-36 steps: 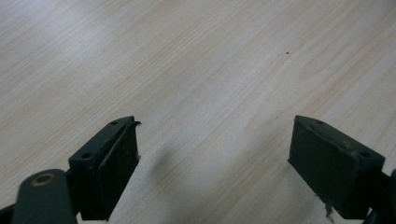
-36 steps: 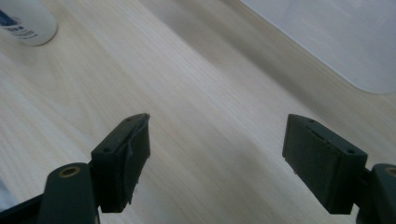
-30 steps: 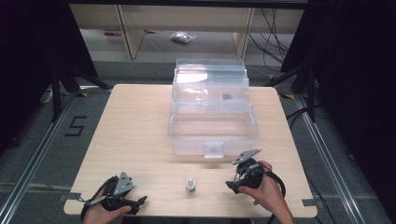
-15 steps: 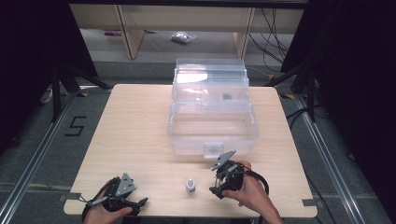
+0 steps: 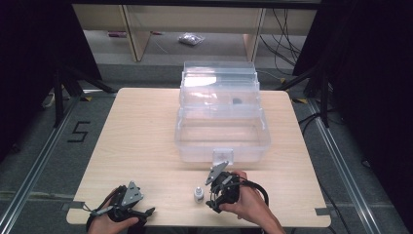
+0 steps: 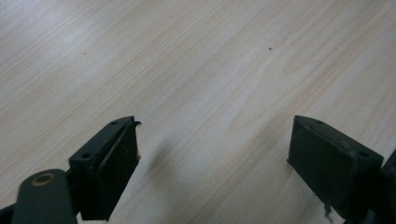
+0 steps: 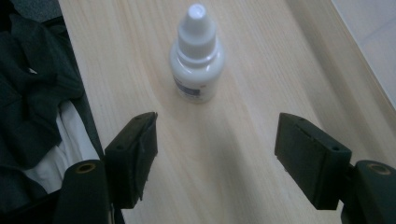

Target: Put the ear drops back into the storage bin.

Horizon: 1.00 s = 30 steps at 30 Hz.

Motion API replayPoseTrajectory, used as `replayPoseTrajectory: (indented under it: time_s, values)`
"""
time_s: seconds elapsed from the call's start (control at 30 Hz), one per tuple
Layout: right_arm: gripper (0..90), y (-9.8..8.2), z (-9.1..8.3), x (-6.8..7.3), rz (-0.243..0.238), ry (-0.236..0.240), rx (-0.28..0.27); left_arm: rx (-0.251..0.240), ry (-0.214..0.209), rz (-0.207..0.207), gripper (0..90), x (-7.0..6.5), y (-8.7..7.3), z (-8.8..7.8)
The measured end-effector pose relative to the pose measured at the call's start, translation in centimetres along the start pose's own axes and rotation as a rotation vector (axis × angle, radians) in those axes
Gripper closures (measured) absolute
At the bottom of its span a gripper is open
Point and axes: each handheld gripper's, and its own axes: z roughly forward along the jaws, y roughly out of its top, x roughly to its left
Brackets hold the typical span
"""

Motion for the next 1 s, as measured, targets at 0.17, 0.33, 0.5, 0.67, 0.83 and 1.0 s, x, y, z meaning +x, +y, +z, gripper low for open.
replayPoseTrajectory:
  time_s: [0.17, 0.33, 0.5, 0.67, 0.83, 1.0]
  values:
    - [33.2, 1.0, 0.4, 0.3, -0.022, 0.004, 0.015, 0.004, 0.000, 0.014, 15.4, 0.1, 0.0, -0.1]
    - [35.2, 1.7, 0.7, 0.6, -0.041, 0.007, 0.019, 0.003, -0.003, 0.015, 15.4, 0.2, 0.0, -0.1]
    - [38.5, 2.6, 1.0, 0.6, -0.082, 0.018, 0.046, 0.003, -0.006, 0.016, 15.4, 0.2, 0.1, -0.1]
    - [41.0, 3.3, 1.3, 0.7, -0.104, 0.015, 0.063, -0.011, 0.001, -0.013, 15.4, -0.1, 0.0, 0.1]
    - [43.4, 3.9, 1.4, 1.0, -0.109, 0.015, 0.099, -0.004, -0.005, 0.009, 15.4, 0.0, 0.0, 0.1]
    - [46.3, 4.2, 2.0, 0.9, -0.096, 0.004, 0.125, 0.001, -0.005, 0.019, 15.4, 0.0, 0.1, 0.0]
